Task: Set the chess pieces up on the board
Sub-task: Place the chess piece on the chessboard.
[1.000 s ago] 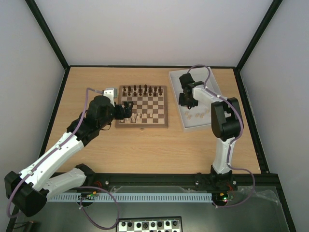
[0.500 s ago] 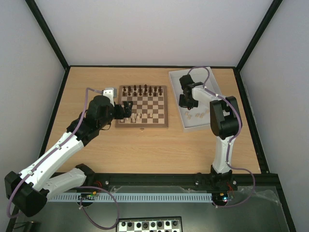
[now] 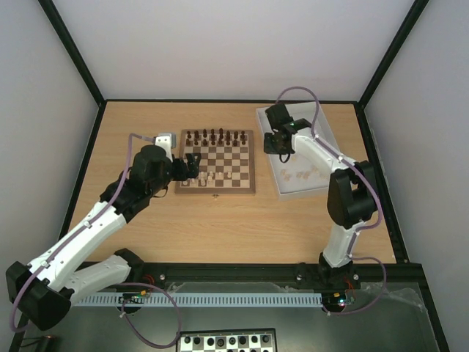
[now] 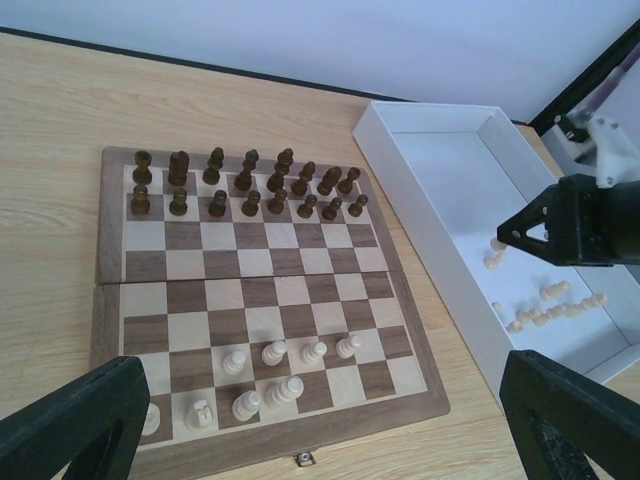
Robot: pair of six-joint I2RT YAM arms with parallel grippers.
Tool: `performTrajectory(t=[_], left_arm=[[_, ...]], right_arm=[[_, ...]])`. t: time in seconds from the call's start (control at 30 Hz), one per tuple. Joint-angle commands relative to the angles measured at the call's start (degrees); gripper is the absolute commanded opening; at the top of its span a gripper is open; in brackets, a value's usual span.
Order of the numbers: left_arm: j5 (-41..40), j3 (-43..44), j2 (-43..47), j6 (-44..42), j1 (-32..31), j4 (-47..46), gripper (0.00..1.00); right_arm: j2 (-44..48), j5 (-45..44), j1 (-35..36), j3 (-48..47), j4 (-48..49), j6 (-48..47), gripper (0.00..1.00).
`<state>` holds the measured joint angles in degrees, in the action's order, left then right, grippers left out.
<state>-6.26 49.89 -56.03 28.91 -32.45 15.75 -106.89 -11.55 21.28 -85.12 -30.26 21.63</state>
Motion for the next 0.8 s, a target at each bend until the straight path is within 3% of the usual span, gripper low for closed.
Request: performTrajectory(t=[0.0, 0.23, 0.77], left_arm=[[-1.1, 1.6, 1.7, 0.3, 0.3, -0.2, 0.99], [-1.7, 1.6, 3.5, 1.0, 0.3, 0.7, 1.00], [-2.5, 1.0, 5.4, 1.5, 0.3, 1.7, 0.99]], right_arm=[[3.7, 1.6, 5.6, -2.6, -6.3, -0.5, 0.04], [1.2, 7.7, 12.2, -4.7, -6.8, -0.6, 0.03], [-10.5, 7.1, 19.8, -10.5, -9.1, -0.8, 0.03]])
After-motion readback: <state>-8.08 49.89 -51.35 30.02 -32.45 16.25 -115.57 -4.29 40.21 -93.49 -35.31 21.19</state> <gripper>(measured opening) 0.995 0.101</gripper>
